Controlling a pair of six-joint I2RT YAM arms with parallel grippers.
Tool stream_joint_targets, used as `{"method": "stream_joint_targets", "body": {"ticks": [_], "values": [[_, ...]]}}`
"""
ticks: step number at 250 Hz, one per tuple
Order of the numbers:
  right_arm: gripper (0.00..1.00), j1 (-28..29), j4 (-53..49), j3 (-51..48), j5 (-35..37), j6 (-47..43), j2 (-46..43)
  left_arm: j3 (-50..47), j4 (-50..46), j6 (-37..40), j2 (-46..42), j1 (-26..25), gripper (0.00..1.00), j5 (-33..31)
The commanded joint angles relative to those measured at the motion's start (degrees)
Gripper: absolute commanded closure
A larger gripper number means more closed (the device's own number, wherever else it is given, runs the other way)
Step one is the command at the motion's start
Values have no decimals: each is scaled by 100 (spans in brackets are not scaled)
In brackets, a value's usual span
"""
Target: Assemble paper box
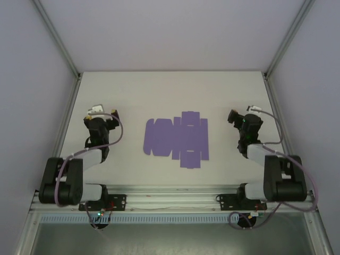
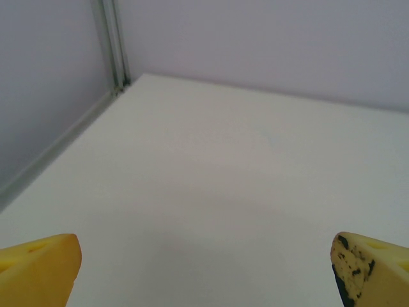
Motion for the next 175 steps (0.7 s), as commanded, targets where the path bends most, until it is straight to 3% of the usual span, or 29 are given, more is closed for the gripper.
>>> {"method": "stream_joint_targets", "body": {"ticks": [1,24,42,79,131,175], "values": [[0,147,-1692,678,502,262,-482,509,-1500,-564,-650,24,0,397],[0,476,-2830,1188,716,662,-569,1073,-2521,-1031,-760,11,0,1136],[6,878,-3649,1576,770,1069,-498,1498,-3209,-1555,-567,-48,0,1586],[17,1667,-5271,2319,184,1900,-10,1679,-3343,-2272,-128,-277,1,2803],[35,2198,-5422,2469,-1120,2708,758,2538,-4702,-2076,894,-1139,0,3042],[55,2428,-5648,2643,-1164,2630,1272,2443,-4568,-2472,1454,-1281,0,3741]]}}
